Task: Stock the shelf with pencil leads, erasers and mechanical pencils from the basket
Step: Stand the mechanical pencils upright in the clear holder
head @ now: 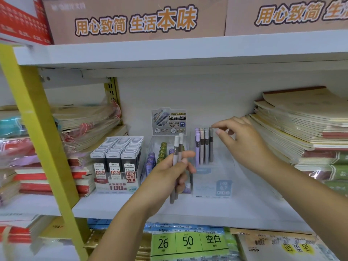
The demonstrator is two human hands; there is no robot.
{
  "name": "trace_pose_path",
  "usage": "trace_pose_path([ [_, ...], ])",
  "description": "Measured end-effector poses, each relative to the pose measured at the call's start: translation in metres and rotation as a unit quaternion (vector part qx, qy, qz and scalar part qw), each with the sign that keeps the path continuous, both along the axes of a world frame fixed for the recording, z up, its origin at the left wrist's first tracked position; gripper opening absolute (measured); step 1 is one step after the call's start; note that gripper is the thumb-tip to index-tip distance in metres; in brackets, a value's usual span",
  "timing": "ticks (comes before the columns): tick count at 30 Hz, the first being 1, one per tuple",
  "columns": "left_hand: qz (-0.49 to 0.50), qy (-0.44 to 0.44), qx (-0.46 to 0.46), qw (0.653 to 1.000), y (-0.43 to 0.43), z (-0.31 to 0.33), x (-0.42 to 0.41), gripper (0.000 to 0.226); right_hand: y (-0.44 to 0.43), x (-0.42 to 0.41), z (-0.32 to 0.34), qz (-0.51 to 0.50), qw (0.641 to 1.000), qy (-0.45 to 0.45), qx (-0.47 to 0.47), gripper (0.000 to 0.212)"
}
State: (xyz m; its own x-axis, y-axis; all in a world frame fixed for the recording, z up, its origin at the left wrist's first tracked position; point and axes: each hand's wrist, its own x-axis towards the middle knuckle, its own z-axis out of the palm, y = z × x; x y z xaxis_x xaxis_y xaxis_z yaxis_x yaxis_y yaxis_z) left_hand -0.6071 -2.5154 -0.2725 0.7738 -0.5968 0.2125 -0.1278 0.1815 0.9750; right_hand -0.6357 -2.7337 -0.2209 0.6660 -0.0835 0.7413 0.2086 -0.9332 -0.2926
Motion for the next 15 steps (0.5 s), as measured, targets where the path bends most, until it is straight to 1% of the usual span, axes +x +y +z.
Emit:
trace_pose_path([
  [1, -0.018, -0.012, 0.003, 1.000, 0.001, 0.001, -0.002, 0.027, 0.007, -0.006, 0.000, 0.031, 0.999, 0.006, 0.023, 0.016],
  [3, -0.054, -0.032, 0.015, 0.998, 0.002, 0.005, -0.006, 0.027, 0.021, -0.015, 0.003, 0.114, 0.987, 0.055, 0.103, 0.013],
  [4, -0.070, -0.040, 0.025, 0.996, 0.002, 0.006, -0.008, 0.028, 0.029, -0.020, 0.005, 0.166, 0.968, 0.092, 0.162, 0.014],
  [6, -0.095, -0.047, 0.042, 0.994, 0.001, 0.009, -0.012, 0.030, 0.041, -0.026, 0.006, 0.261, 0.914, 0.152, 0.271, 0.019],
  [8, -0.115, -0.033, 0.050, 0.992, 0.000, 0.009, -0.014, 0.035, 0.049, -0.030, 0.006, 0.302, 0.881, 0.166, 0.324, 0.020],
  [10, -0.119, -0.010, 0.045, 0.992, 0.000, 0.009, -0.015, 0.039, 0.051, -0.032, 0.007, 0.311, 0.869, 0.149, 0.355, 0.014],
  [11, -0.104, -0.007, 0.047, 0.993, 0.001, 0.009, -0.015, 0.040, 0.050, -0.033, 0.010, 0.303, 0.870, 0.127, 0.369, 0.011],
  [14, 0.019, -0.058, 0.079, 0.995, 0.000, 0.006, -0.011, 0.025, 0.033, -0.035, 0.023, 0.259, 0.878, 0.000, 0.404, 0.008],
  [15, 0.064, -0.075, 0.079, 0.992, -0.002, 0.003, -0.009, 0.022, 0.026, -0.034, 0.028, 0.240, 0.888, -0.038, 0.391, 0.008],
])
